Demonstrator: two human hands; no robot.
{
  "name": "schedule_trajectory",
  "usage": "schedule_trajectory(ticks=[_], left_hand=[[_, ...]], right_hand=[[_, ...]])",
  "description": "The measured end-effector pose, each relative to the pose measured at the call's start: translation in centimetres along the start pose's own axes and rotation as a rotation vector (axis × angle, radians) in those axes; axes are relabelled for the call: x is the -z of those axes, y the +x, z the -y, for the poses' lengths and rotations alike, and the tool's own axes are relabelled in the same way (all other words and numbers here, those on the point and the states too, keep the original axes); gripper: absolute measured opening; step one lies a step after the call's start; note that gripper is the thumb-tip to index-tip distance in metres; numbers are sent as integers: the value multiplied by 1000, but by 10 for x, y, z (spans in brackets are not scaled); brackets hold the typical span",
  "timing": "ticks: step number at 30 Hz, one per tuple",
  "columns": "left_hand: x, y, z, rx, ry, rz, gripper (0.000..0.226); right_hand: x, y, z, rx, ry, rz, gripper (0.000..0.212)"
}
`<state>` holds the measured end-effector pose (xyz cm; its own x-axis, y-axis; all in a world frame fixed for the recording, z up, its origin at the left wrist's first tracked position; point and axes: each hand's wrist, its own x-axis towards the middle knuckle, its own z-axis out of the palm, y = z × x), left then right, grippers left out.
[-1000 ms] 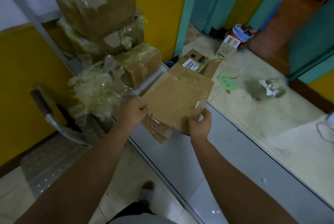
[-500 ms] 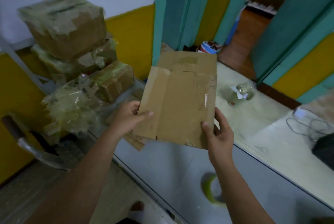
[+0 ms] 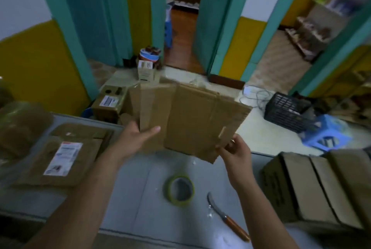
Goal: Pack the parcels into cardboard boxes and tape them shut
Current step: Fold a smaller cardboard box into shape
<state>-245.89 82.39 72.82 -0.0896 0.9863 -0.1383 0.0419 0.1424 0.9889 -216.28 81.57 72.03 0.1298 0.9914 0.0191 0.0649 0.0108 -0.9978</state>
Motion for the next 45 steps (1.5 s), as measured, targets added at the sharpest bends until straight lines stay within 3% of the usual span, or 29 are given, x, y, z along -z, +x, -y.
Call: schedule_trajectory(ticks=[4, 7, 9, 12, 14, 18, 21, 23, 27, 30, 34, 37, 41, 45], left_hand=[[-29, 1, -9, -61, 185, 96, 31], [-39, -5, -1, -65, 216, 119, 32], [-39, -9, 4, -70, 205, 107, 44], [-36, -12, 2, -79, 235, 115, 49], [-35, -9, 3, -104, 205, 88, 42], [-34, 5, -2, -109, 87, -5, 44], [-44, 26, 4, -104, 254, -194, 74], [-58, 31, 6, -1, 272, -221, 86], [-97, 9, 12, 142, -110, -9, 72], [-117, -8, 21, 170, -84, 54, 100], [-136, -15, 19, 178, -99, 4, 125], [-143, -15, 13, 201, -165, -9, 125], [-141, -25, 5, 71, -76, 9, 117], [-133, -24, 8, -27, 3, 60, 84]], right_hand=[[22, -3, 4, -12, -107, -35, 39], [40, -7, -1, -51, -59, -14, 25], [50, -9, 0, -64, 73, 38, 18], [55, -5, 12, -101, 266, 72, 76], [49, -2, 21, -38, 254, 79, 89], [37, -6, 34, 68, 185, 70, 69], [17, -17, 30, 101, -6, 82, 28], [-1, -21, 9, 106, -181, 72, 17], [-25, -27, -31, 48, -245, 63, 31], [-28, -26, -35, 39, -272, 125, 33], [-25, -24, -27, 86, -375, 238, 34], [-22, -26, -22, 69, -390, 305, 34], [-19, -32, -21, 119, -406, 376, 36], [-21, -36, -26, 161, -456, 472, 19]])
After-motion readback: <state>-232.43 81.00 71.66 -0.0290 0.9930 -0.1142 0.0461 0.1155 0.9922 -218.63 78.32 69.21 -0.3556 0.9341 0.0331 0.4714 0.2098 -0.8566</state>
